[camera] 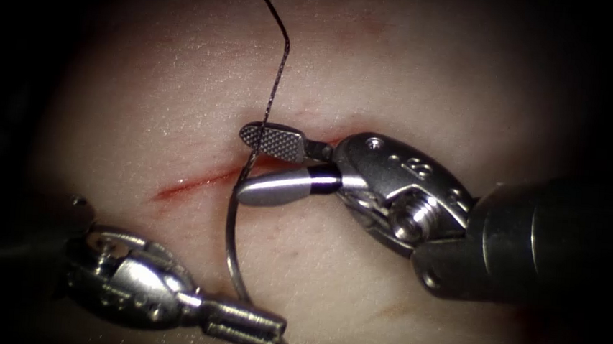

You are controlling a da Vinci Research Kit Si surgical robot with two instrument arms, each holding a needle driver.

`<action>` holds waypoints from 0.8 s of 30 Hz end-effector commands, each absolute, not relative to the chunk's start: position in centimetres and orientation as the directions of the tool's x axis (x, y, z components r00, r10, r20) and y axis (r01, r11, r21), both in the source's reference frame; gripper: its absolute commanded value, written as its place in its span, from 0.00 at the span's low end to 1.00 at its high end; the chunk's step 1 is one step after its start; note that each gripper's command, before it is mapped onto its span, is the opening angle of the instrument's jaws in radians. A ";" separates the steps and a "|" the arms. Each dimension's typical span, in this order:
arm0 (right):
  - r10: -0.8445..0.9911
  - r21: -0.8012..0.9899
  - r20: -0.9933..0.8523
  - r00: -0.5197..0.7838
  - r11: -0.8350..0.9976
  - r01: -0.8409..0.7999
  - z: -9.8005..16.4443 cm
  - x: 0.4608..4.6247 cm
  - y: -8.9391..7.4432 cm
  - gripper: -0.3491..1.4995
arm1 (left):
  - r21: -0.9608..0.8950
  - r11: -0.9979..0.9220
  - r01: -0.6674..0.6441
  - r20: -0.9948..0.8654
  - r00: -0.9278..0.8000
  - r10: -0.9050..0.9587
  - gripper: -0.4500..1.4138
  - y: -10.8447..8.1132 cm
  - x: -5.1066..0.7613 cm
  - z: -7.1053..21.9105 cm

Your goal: Wound Closure

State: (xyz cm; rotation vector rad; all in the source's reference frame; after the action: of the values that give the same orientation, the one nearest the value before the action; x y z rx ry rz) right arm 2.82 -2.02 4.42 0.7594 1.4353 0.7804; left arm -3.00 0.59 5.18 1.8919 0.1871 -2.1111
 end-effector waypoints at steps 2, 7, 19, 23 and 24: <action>0.832 0.832 -0.554 -0.001 0.554 -0.006 4.5 2.89 -2.1 0.43 | 0.098 -0.947 0.305 -0.988 -0.085 -0.130 0.00 0.6 -3.06 5.2; 0.827 0.828 -0.561 0.028 0.561 0.022 4.5 2.89 -2.2 0.00 | 0.097 -0.946 0.309 -0.988 -0.088 -0.130 0.00 0.6 -3.08 5.2; 0.792 0.791 -0.611 -0.010 0.611 0.030 4.4 2.78 -2.1 0.00 | -0.022 -0.959 0.282 -0.978 -0.205 -0.038 0.64 0.5 -3.07 5.3; 0.795 0.795 -0.606 -0.026 0.606 0.006 4.4 2.70 -2.1 0.00 | -0.043 -0.979 0.202 -0.957 -0.289 -0.017 0.86 0.6 -3.06 5.3; 0.796 0.796 -0.605 -0.028 0.605 0.003 4.4 2.69 -2.1 0.00 | -0.045 -0.980 0.192 -0.956 -0.292 -0.013 0.87 0.6 -3.06 5.3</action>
State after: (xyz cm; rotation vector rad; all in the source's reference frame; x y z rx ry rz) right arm 2.65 -2.01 4.37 0.7072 1.4729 0.7276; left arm -2.99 0.68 5.20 1.7925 0.2140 -2.4298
